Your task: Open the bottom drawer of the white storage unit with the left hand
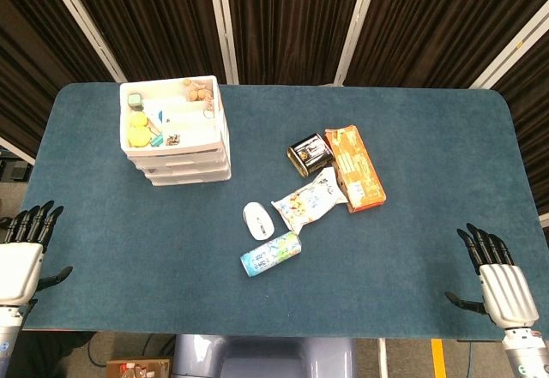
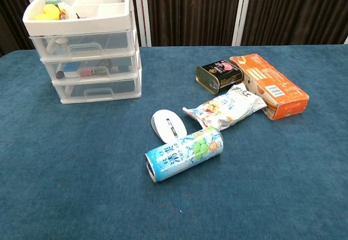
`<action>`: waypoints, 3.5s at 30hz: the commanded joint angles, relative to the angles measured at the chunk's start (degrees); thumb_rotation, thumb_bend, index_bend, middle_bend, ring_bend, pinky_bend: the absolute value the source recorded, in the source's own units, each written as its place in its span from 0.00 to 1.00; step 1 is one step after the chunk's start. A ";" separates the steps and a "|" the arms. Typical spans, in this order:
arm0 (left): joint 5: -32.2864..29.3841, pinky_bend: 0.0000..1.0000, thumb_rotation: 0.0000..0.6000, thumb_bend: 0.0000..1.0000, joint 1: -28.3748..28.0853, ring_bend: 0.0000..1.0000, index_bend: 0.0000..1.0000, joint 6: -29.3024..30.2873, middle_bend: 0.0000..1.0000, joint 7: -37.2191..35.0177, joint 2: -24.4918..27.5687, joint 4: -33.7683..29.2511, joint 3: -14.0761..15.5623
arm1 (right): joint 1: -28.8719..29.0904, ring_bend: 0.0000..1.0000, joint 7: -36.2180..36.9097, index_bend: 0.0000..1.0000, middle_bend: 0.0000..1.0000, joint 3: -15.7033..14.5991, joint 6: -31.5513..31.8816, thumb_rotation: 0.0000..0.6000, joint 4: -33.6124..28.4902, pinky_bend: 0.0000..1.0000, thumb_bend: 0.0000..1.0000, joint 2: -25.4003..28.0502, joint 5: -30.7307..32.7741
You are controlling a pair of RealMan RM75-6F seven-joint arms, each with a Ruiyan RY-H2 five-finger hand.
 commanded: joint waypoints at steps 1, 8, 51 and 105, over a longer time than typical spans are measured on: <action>0.01 0.07 1.00 0.00 0.00 0.00 0.01 0.00 0.00 0.01 0.01 -0.02 0.00 | 0.00 0.00 0.00 0.00 0.00 0.00 0.02 1.00 0.00 0.06 0.08 0.00 -0.03; 0.02 0.08 1.00 0.01 0.05 0.00 0.02 0.05 0.00 0.06 0.05 -0.14 0.04 | -0.05 0.00 0.06 0.00 0.00 -0.04 0.09 1.00 -0.05 0.06 0.08 0.06 -0.10; -62.14 1.00 1.00 0.57 -26.01 0.99 0.12 -29.33 1.00 -0.17 -18.83 -5.39 -19.48 | 1.41 0.00 5.12 0.00 0.00 0.20 -3.58 1.00 -1.88 0.06 0.08 1.82 1.94; -67.90 1.00 1.00 0.57 -35.22 0.99 0.09 -34.47 1.00 -14.26 -39.19 16.56 -30.07 | 1.53 0.00 6.58 0.00 0.00 -0.31 -3.18 1.00 -2.08 0.06 0.08 2.29 0.70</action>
